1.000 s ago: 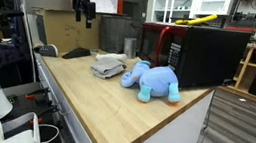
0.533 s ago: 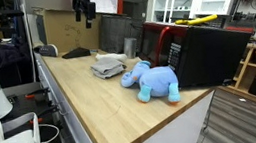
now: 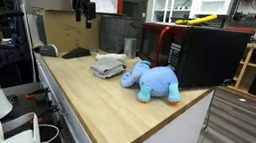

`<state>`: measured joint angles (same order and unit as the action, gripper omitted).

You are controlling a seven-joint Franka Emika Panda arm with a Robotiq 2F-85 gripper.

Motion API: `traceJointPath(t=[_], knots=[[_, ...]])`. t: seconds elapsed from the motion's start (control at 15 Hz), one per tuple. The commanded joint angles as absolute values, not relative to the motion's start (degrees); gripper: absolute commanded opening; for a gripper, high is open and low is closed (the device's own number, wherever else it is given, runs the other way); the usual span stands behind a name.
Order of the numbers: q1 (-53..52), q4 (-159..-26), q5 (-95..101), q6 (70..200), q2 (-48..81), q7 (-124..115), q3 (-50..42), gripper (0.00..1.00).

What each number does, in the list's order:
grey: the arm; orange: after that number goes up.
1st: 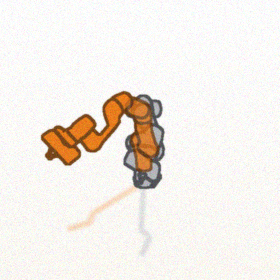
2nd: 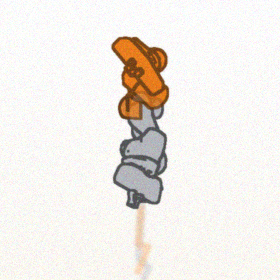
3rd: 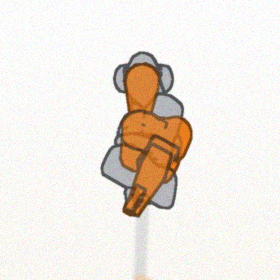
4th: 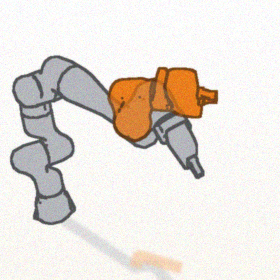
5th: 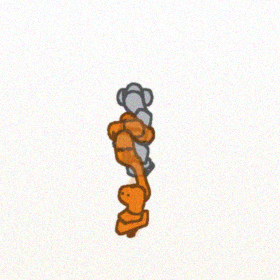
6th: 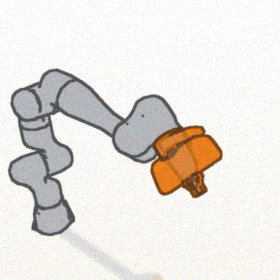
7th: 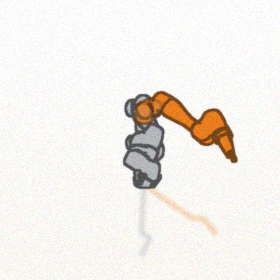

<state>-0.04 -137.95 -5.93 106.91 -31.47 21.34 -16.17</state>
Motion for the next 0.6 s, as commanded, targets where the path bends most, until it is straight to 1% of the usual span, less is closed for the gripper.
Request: traceJointPath(t=[0.0,0.33,0.53], knots=[[1.38,-137.81,-6.59,106.69,-31.22,21.95,-15.00,1.00],[1.38,-137.81,-6.59,106.69,-31.22,21.95,-15.00,1.00],[0.68,-141.36,-7.06,110.30,-33.01,22.16,-13.30,1.00]])
